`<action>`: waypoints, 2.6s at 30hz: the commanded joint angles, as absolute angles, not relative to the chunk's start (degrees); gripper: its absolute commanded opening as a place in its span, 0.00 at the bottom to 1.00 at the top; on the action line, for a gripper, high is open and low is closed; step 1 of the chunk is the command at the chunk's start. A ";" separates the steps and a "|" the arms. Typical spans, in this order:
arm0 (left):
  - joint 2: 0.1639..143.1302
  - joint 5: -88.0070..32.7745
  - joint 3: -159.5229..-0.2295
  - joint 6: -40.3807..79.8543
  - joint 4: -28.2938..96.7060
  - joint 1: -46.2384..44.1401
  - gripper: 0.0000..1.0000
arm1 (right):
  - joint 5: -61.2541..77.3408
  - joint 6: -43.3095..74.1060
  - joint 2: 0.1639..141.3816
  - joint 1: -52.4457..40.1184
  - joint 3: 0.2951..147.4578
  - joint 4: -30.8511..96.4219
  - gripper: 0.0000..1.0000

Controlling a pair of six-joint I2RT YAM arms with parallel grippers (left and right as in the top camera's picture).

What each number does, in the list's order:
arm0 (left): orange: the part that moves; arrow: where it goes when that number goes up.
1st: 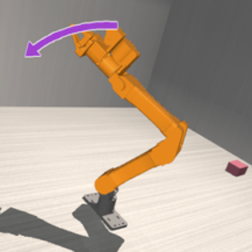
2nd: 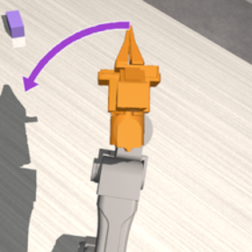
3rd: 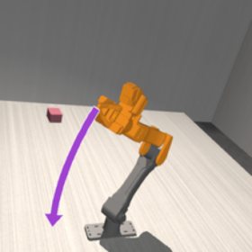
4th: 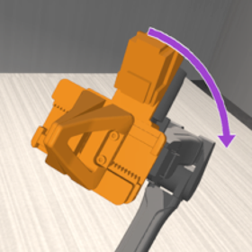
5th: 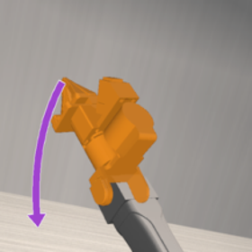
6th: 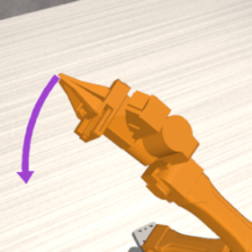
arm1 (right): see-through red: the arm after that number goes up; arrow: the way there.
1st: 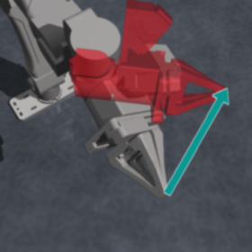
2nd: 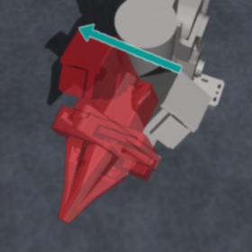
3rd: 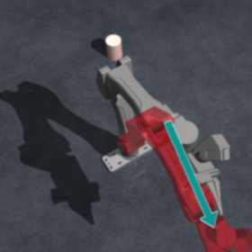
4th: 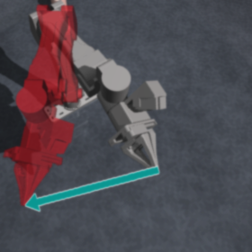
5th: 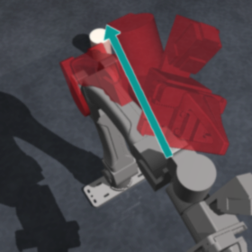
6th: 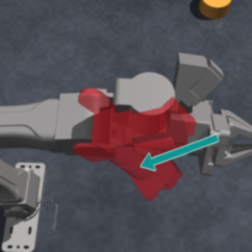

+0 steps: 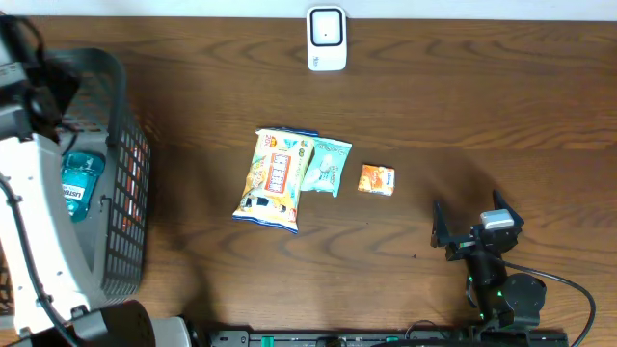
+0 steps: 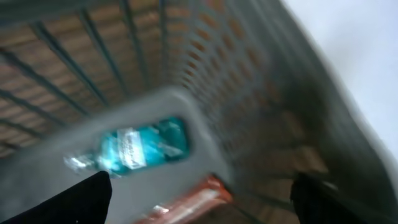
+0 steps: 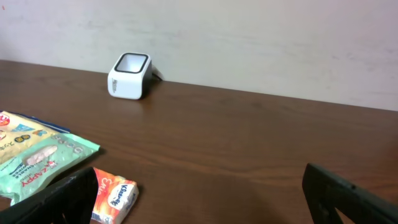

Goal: Scan the item barcode

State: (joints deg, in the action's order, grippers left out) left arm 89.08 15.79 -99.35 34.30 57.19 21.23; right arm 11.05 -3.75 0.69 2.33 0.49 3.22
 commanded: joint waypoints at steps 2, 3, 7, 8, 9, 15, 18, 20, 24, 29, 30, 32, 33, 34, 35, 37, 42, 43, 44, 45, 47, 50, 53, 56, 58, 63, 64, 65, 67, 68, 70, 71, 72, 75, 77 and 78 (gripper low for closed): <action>91.24 17.04 -98.91 3.81 58.70 25.54 0.92 | 11.03 -3.90 0.34 2.04 0.32 3.36 0.99; 92.01 17.04 -98.45 0.64 58.70 26.46 0.94 | 11.03 -3.88 0.34 2.04 0.32 3.36 0.99; 96.25 17.04 -97.91 -3.84 60.20 29.58 0.94 | 11.03 -3.90 0.34 2.04 0.32 3.36 0.99; 97.41 16.99 -97.89 -3.81 60.99 30.22 0.94 | 11.03 -3.90 0.34 2.04 0.32 3.36 0.99; 99.96 14.37 -97.27 -4.34 60.97 31.40 0.94 | 11.03 -3.88 0.34 2.04 0.32 3.36 0.99; 107.55 4.01 -93.95 -14.46 58.43 34.00 0.95 | 11.03 -3.90 0.34 2.04 0.32 3.36 0.99; 110.74 4.03 -92.92 -17.56 57.34 34.33 0.95 | 11.03 -3.90 0.34 2.04 0.32 3.36 0.99; 112.60 4.05 -92.88 -19.68 57.06 34.39 0.94 | 11.03 -3.88 0.34 2.04 0.32 3.36 0.99; 115.77 4.05 -92.88 -19.92 54.39 34.79 0.94 | 11.03 -3.88 0.34 2.04 0.32 3.36 0.99; 118.54 4.05 -92.88 -21.37 53.28 36.18 0.94 | 11.03 -3.90 0.34 2.04 0.32 3.36 0.99; 118.91 4.01 -92.84 -21.37 53.30 36.58 0.94 | 11.03 -3.88 0.34 2.04 0.32 3.36 0.99; 119.52 3.27 -92.79 -21.17 53.63 37.15 0.93 | 11.03 -3.88 0.34 2.04 0.32 3.36 0.99; 119.74 2.20 -92.58 -21.17 53.80 37.39 0.93 | 11.03 -3.88 0.34 2.04 0.32 3.36 0.99; 119.81 1.45 -92.14 -21.19 53.76 37.60 0.93 | 11.03 -3.90 0.34 2.04 0.32 3.36 0.99; 119.81 0.64 -91.59 -21.19 53.63 37.76 0.91 | 11.03 -3.90 0.34 2.04 0.32 3.36 0.99; 119.81 -0.58 -89.95 -21.21 53.08 37.87 0.90 | 11.03 -3.88 0.34 2.04 0.32 3.36 0.99; 119.81 -1.32 -85.41 -21.12 50.65 37.87 0.89 | 11.03 -3.90 0.34 2.04 0.32 3.36 0.99; 119.81 -2.20 -84.53 -21.15 50.17 37.87 0.89 | 11.03 -3.88 0.34 2.04 0.32 3.36 0.99; 119.81 -3.62 -83.64 -21.15 49.71 37.87 0.89 | 11.03 -3.90 0.34 2.04 0.32 3.36 0.99; 119.81 -5.02 -82.87 -21.10 49.30 37.87 0.98 | 11.03 -3.90 0.34 2.04 0.32 3.33 0.99; 119.81 -8.01 -81.34 -21.08 48.51 37.87 0.98 | 11.03 -3.88 0.34 2.04 0.32 3.36 0.99; 119.81 -9.91 -80.09 -20.73 48.27 37.87 0.98 | 11.03 -3.88 0.34 2.04 0.32 3.36 0.99; 119.81 -9.87 -79.94 -20.27 48.47 37.87 0.71 | 11.03 -3.90 0.34 2.04 0.32 3.36 0.99; 119.81 -9.85 -79.96 -19.20 48.21 37.87 0.50 | 11.03 -3.90 0.34 2.04 0.32 3.36 0.99; 119.79 -9.39 -80.42 -18.02 48.25 37.87 0.44 | 11.03 -3.90 0.34 2.04 0.32 3.36 0.99; 118.80 -6.57 -82.78 -12.88 48.29 37.87 0.39 | 11.03 -3.90 0.34 2.04 0.32 3.36 0.99; 118.24 -6.37 -83.26 -12.67 48.34 37.87 0.39 | 11.03 -3.90 0.34 2.04 0.32 3.36 0.99; 117.45 -6.37 -83.81 -12.51 48.47 37.87 0.39 | 11.03 -3.88 0.34 2.04 0.32 3.36 0.99; 115.72 -6.37 -84.82 -12.03 48.53 37.87 0.39 | 11.03 -3.90 0.34 2.04 0.32 3.33 0.99; 114.43 -6.39 -85.30 -11.81 48.53 37.87 0.39 | 11.03 -3.88 0.34 2.04 0.32 3.36 0.99; 111.77 -6.39 -86.15 -11.64 48.53 37.87 0.39 | 11.03 -3.90 0.34 2.04 0.32 3.36 0.99; 110.06 -6.39 -86.59 -11.64 48.53 37.87 0.39 | 11.03 -3.90 0.34 2.04 0.32 3.36 0.99; 106.80 -6.39 -87.09 -11.66 48.45 37.87 0.38 | 11.03 -3.88 0.34 2.04 0.32 3.36 0.99; 101.56 -6.42 -87.15 -11.64 47.40 37.87 0.39 | 11.03 -3.88 0.34 2.04 0.32 3.36 0.99; 99.11 -6.42 -87.15 -11.62 46.74 37.87 0.39 | 11.03 -3.90 0.34 2.04 0.32 3.36 0.99; 98.41 -6.42 -87.15 -11.62 46.68 37.87 0.38 | 11.03 -3.90 0.34 2.04 0.32 3.36 0.99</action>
